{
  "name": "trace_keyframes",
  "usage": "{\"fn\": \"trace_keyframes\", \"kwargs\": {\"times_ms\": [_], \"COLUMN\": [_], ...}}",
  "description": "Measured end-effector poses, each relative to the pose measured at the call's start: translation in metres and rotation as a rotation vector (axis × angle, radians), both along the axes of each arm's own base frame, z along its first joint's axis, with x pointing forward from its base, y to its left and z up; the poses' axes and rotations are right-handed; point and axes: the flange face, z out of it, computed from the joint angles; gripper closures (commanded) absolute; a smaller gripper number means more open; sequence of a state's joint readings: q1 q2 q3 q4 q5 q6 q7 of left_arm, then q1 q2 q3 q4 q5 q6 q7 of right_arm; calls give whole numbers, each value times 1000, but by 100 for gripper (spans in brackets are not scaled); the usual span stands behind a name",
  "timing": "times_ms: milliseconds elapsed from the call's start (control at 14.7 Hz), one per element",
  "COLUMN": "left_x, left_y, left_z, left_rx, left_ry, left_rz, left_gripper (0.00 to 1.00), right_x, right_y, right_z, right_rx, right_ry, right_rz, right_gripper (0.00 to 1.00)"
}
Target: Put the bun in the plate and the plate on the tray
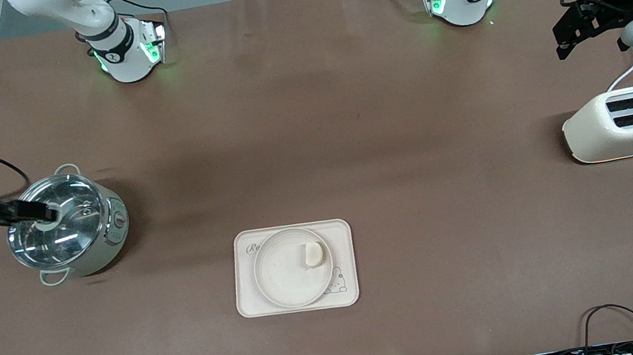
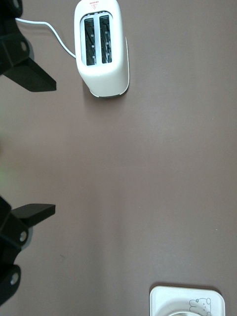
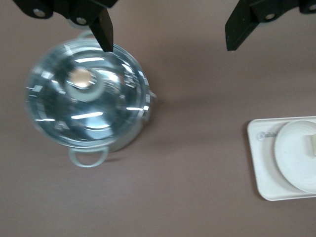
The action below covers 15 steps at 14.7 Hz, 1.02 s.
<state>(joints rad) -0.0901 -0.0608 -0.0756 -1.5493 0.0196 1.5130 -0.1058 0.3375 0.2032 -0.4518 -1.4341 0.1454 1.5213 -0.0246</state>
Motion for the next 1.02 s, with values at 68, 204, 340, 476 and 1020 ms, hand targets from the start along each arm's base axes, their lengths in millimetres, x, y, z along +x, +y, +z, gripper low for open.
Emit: {"fn": "trace_keyframes", "kwargs": {"times_ms": [68, 204, 340, 476, 1020], "left_x": [0, 0, 0, 0, 1], "left_y": [0, 0, 0, 0, -1], "left_z": [0, 0, 0, 0, 4], "left_rx": [0, 0, 0, 0, -2], "left_ry": [0, 0, 0, 0, -15], "left_rz": [0, 0, 0, -1, -2], "left_gripper": [0, 0, 0, 0, 0], "right_x": [-14, -39, -55, -63, -62], "right_y": [-6, -18, -31, -47, -31], "right_z": [24, 64, 87, 93, 93], "right_rx": [-36, -72, -70, -65, -89], "right_ry": [-18, -57, -93, -90, -76], "right_rz": [10, 45, 145, 175, 223], "right_gripper": [0, 0, 0, 0, 0]}}
